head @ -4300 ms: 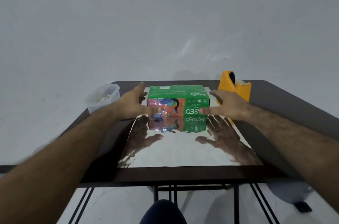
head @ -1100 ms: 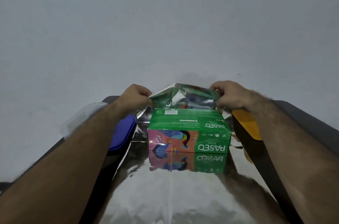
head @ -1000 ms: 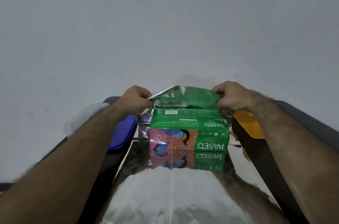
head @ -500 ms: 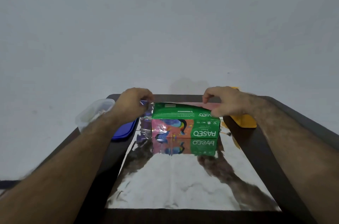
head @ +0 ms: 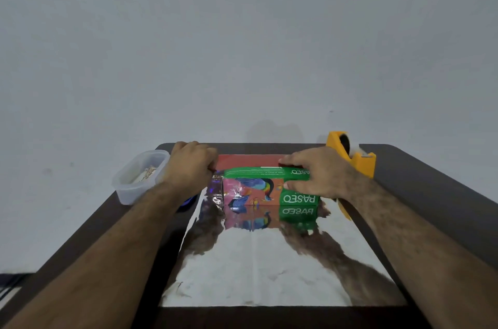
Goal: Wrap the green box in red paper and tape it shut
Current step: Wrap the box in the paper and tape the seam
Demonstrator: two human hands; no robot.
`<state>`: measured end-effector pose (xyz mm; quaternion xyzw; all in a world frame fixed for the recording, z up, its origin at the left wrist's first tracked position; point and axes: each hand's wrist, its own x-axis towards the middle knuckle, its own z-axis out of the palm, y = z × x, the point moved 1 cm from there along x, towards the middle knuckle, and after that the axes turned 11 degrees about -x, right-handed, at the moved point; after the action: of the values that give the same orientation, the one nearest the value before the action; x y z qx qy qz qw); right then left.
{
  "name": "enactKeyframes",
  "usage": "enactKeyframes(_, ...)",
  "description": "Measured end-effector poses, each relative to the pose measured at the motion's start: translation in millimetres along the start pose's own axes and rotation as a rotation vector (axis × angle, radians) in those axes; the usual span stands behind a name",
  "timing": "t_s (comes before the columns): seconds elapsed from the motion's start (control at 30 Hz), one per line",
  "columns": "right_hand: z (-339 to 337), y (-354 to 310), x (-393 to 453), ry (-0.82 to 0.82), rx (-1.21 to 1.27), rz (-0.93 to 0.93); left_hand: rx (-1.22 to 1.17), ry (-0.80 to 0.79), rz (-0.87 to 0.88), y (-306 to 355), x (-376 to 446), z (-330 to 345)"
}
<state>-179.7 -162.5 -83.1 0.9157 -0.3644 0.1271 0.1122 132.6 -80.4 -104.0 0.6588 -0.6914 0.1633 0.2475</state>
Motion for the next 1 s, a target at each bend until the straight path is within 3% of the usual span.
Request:
enactKeyframes(0.2, 9.6, -0.7, -1.1, 0.031, 0.000, 0.015, 0.093, -0.085, -0.155, -1.2, -3.1, -16.5)
enactKeyframes(0.27, 12.5, 0.1, -0.4, 0.054, -0.016, 0.011, 0.089, -0.024, -0.146, 5.2, -0.7, -23.6)
enactKeyframes(0.37, 17.4, 1.1, -0.5, 0.089, -0.030, 0.008, -0.148, 0.137, -0.013, 32.3, 9.0, -34.7)
enactKeyframes(0.43, 21.2, 1.7, -1.8, 0.112, -0.016, 0.008, -0.408, 0.083, 0.057, 59.9, 14.1, -36.2)
enactKeyframes(0.5, 23.9, 1.9, -3.1, 0.131, -0.008, 0.004, -0.491, -0.026, 0.093, 82.5, 17.3, -27.4)
enactKeyframes(0.6, 25.0, -0.2, -5.8, 0.141, -0.008, 0.010, -0.358, -0.091, 0.158, 94.0, 14.3, -3.3)
enactKeyframes(1.0, 28.2, -2.6, -8.5, 0.190, -0.066, 0.029, -0.240, 0.024, 0.200, 91.7, -1.1, 34.5)
